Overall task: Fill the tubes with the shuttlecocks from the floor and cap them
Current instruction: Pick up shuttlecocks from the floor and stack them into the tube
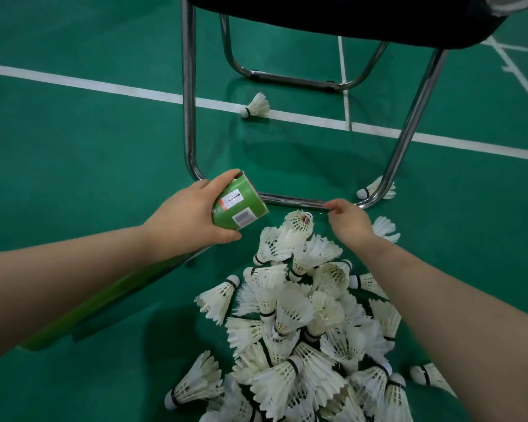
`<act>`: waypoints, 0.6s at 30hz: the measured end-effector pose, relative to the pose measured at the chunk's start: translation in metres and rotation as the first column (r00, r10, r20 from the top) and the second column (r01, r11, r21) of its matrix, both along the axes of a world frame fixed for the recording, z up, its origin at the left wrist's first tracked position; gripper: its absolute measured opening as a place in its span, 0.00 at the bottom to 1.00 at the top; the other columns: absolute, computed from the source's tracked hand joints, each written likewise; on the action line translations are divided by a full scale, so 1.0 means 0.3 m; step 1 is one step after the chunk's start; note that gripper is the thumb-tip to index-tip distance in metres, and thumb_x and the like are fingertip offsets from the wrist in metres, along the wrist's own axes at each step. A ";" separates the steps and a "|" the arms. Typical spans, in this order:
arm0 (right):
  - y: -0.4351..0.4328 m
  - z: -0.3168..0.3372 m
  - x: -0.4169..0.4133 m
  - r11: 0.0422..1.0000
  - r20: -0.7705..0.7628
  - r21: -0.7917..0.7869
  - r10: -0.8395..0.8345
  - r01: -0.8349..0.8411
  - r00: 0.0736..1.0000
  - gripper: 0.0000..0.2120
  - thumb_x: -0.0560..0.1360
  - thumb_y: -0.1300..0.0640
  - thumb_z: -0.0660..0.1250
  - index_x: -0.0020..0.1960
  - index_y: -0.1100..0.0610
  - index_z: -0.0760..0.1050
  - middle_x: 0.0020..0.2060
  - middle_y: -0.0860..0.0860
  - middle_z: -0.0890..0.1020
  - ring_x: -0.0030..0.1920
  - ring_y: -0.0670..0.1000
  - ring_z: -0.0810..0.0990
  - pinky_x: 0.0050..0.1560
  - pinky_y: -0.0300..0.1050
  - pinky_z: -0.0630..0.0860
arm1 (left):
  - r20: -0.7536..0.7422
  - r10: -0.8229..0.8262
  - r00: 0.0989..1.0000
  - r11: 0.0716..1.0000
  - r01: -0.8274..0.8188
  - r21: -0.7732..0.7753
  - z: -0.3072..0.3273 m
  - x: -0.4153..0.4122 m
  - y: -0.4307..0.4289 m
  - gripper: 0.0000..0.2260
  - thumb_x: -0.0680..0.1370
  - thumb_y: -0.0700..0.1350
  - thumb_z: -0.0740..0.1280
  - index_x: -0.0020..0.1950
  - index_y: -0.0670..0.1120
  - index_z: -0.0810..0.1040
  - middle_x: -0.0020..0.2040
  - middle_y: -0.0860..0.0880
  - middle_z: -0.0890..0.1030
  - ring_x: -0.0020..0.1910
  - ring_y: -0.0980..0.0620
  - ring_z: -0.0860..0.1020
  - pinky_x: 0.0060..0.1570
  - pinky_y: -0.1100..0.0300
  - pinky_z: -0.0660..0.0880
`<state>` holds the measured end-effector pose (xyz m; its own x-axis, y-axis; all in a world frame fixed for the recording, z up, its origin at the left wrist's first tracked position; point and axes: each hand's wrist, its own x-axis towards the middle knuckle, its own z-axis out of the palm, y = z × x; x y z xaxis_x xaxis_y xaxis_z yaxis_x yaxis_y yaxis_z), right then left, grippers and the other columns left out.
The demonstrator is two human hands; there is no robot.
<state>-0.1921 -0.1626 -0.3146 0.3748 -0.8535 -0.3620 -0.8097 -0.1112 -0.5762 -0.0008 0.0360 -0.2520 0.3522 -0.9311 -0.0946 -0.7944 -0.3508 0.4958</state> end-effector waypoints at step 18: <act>-0.063 -0.142 0.070 0.988 -0.301 0.052 0.153 -0.144 0.941 0.11 0.77 0.63 0.54 0.56 0.60 0.72 0.49 0.56 0.77 0.49 0.57 0.75 0.54 0.49 0.74 | 0.013 0.007 1.000 1.000 -0.007 -0.013 -0.058 -0.051 -0.170 0.44 0.66 0.57 0.74 0.74 0.59 0.51 0.56 0.50 0.73 0.48 0.52 0.73 0.48 0.60 0.71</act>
